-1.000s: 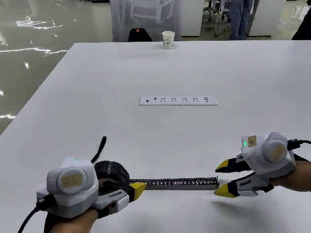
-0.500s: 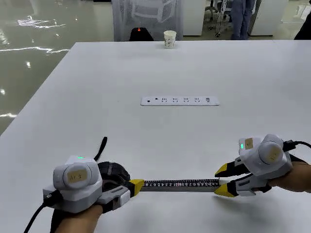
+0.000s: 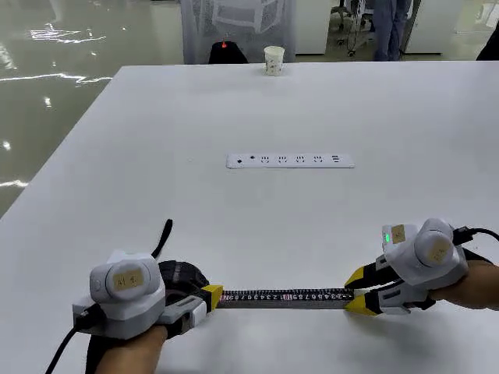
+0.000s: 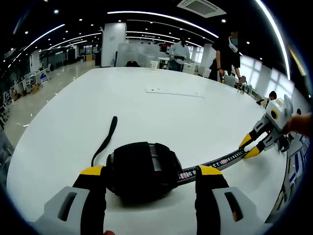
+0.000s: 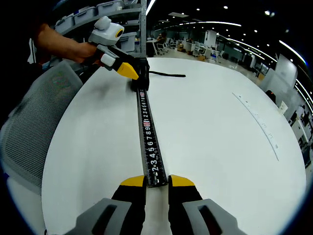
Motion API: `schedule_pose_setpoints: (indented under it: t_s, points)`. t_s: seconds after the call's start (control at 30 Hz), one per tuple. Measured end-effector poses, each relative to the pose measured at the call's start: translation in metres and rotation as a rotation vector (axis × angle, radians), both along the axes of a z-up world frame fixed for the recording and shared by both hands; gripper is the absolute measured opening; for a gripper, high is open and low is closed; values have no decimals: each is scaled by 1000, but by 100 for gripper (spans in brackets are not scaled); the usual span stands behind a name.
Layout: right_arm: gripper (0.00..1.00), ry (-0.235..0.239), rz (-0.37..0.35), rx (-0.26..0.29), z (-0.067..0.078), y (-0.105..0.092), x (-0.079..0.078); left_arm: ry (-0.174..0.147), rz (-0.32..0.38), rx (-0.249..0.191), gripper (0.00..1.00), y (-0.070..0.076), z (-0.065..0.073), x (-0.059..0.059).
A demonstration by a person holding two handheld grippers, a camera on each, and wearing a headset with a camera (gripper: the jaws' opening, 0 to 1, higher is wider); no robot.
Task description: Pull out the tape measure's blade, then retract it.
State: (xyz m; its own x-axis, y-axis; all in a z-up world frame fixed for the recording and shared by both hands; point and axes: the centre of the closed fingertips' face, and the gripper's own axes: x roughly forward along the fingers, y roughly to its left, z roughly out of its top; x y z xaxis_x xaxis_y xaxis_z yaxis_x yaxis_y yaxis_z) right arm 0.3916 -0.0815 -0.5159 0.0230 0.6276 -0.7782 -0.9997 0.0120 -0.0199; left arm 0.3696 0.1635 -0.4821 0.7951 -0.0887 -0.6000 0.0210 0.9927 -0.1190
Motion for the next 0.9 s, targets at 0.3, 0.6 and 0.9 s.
schedule_pose_setpoints:
  t_s: [0.3,0.6,0.9]
  points:
    - [12,14,3,9,-4,0,1,13,19,1,69,2,-5,2]
    - [12,25,-3,21,-4,1,1,21,40,4,69,4,-7,3]
    - [11,20,-2,18,-4,1,1,34,82,-1,67,7,-9,5]
